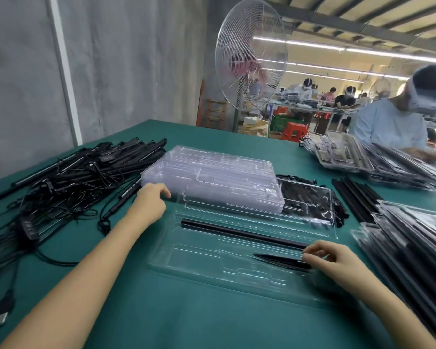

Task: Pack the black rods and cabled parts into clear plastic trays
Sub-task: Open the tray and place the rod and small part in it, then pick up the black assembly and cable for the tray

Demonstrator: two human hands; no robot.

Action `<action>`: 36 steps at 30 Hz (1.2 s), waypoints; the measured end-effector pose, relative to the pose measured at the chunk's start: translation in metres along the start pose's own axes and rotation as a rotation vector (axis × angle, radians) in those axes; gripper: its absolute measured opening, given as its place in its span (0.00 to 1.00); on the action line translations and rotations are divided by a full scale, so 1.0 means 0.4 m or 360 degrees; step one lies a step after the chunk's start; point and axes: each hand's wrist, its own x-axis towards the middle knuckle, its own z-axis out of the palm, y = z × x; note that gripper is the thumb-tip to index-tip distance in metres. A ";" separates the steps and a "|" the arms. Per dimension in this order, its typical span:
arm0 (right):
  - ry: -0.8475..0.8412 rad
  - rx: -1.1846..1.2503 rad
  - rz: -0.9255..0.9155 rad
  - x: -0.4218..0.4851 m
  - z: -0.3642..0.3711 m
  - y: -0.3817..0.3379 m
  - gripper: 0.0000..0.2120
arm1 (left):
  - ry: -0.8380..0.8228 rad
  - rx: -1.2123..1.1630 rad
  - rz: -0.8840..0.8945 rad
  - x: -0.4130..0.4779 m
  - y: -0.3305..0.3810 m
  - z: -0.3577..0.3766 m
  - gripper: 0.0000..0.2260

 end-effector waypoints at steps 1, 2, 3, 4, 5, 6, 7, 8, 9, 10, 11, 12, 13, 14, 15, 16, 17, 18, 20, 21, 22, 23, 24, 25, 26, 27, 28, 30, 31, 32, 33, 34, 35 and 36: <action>0.0032 -0.0003 0.0007 0.000 0.007 0.001 0.04 | 0.0042 0.0218 0.0015 0.006 -0.014 -0.006 0.15; 0.0063 -0.0015 0.0012 0.001 0.014 0.001 0.05 | 0.0103 0.0410 -0.0003 0.014 -0.031 -0.015 0.15; 0.0091 -0.0040 0.0023 0.000 0.021 0.001 0.06 | 0.0155 0.0576 -0.0069 0.019 -0.050 -0.023 0.14; 0.0116 -0.0066 0.0030 -0.001 0.028 0.000 0.07 | 0.0188 0.0701 -0.0182 0.025 -0.068 -0.033 0.15; 0.0132 -0.0082 0.0029 0.000 0.034 -0.002 0.08 | 0.0188 0.0787 -0.0308 0.028 -0.082 -0.045 0.16; 0.0145 -0.0083 0.0024 0.001 0.037 -0.004 0.09 | 0.0156 0.0864 -0.0409 0.030 -0.092 -0.052 0.17; 0.0159 -0.0074 0.0020 0.003 0.037 -0.007 0.10 | 0.0113 0.0946 -0.0459 0.034 -0.099 -0.056 0.17; 0.0169 -0.0064 0.0021 0.004 0.036 -0.008 0.10 | 0.0073 0.1024 -0.0465 0.039 -0.102 -0.058 0.17; 0.0175 -0.0060 0.0027 0.004 0.034 -0.010 0.11 | 0.0038 0.1081 -0.0452 0.043 -0.102 -0.061 0.16; 0.0178 -0.0064 0.0033 0.004 0.034 -0.009 0.11 | 0.0011 0.1111 -0.0442 0.047 -0.102 -0.066 0.15; 0.0181 -0.0069 0.0038 0.004 0.034 -0.009 0.10 | -0.0016 0.1116 -0.0431 0.051 -0.102 -0.071 0.15; 0.0185 -0.0068 0.0041 0.003 0.033 -0.007 0.10 | -0.0048 0.1104 -0.0401 0.056 -0.103 -0.078 0.14; 0.0189 -0.0060 0.0041 0.003 0.033 -0.006 0.11 | -0.0074 0.1089 -0.0358 0.060 -0.104 -0.088 0.14; 0.0193 -0.0049 0.0040 0.003 0.033 -0.004 0.11 | -0.0062 0.1082 -0.0308 0.064 -0.104 -0.102 0.15; 0.0196 -0.0038 0.0042 0.004 0.032 -0.003 0.11 | 0.0016 0.1091 -0.0254 0.069 -0.104 -0.120 0.16; 0.0196 -0.0034 0.0049 0.005 0.031 -0.003 0.11 | 0.0153 0.1127 -0.0207 0.075 -0.108 -0.139 0.17; 0.0191 -0.0040 0.0060 0.006 0.031 -0.004 0.11 | 0.0285 0.1193 -0.0180 0.080 -0.114 -0.161 0.18; 0.0182 -0.0053 0.0071 0.007 0.031 -0.007 0.10 | 0.0320 0.1279 -0.0198 0.084 -0.123 -0.183 0.20; 0.0163 -0.0078 0.0089 0.009 0.031 -0.012 0.10 | 0.0163 0.1378 -0.0345 0.085 -0.146 -0.219 0.24; 0.0157 -0.0079 0.0096 0.009 0.030 -0.016 0.10 | 0.0075 0.1397 -0.0415 0.084 -0.157 -0.229 0.25; 0.0152 -0.0074 0.0102 0.009 0.030 -0.018 0.10 | 0.0056 0.1405 -0.0439 0.080 -0.167 -0.233 0.24; 0.0147 -0.0065 0.0109 0.007 0.030 -0.021 0.10 | 0.0105 0.1411 -0.0409 0.076 -0.175 -0.234 0.23; 0.0146 -0.0057 0.0116 0.004 0.030 -0.023 0.11 | 0.0175 0.1434 -0.0356 0.073 -0.177 -0.234 0.22; 0.0146 -0.0052 0.0122 0.002 0.030 -0.025 0.11 | 0.0225 0.1473 -0.0320 0.073 -0.174 -0.234 0.22; 0.0147 -0.0051 0.0125 0.000 0.029 -0.027 0.11 | 0.0236 0.1512 -0.0319 0.074 -0.170 -0.234 0.21; 0.0144 -0.0054 0.0126 -0.001 0.029 -0.028 0.11 | 0.0216 0.1540 -0.0342 0.076 -0.167 -0.238 0.20; 0.0140 -0.0057 0.0126 -0.002 0.029 -0.029 0.11 | 0.0162 0.1567 -0.0383 0.077 -0.165 -0.242 0.18; 0.0140 -0.0056 0.0127 -0.002 0.027 -0.029 0.11 | 0.0038 0.1623 -0.0437 0.074 -0.168 -0.247 0.19; 0.0146 -0.0053 0.0127 -0.003 0.027 -0.028 0.11 | 0.0013 0.1628 -0.0417 0.072 -0.175 -0.247 0.19; 0.0151 -0.0054 0.0127 -0.002 0.027 -0.028 0.11 | 0.0002 0.1632 -0.0370 0.072 -0.183 -0.245 0.20; 0.0153 -0.0061 0.0129 -0.002 0.027 -0.027 0.11 | 0.0003 0.1632 -0.0317 0.070 -0.189 -0.243 0.20; 0.0154 -0.0066 0.0132 -0.001 0.028 -0.026 0.11 | 0.0019 0.1612 -0.0280 0.070 -0.194 -0.242 0.20; 0.0157 -0.0061 0.0136 0.000 0.029 -0.024 0.11 | 0.0050 0.1560 -0.0264 0.069 -0.197 -0.243 0.19; 0.0162 -0.0046 0.0140 0.002 0.030 -0.022 0.11 | 0.0093 0.1488 -0.0248 0.069 -0.197 -0.246 0.17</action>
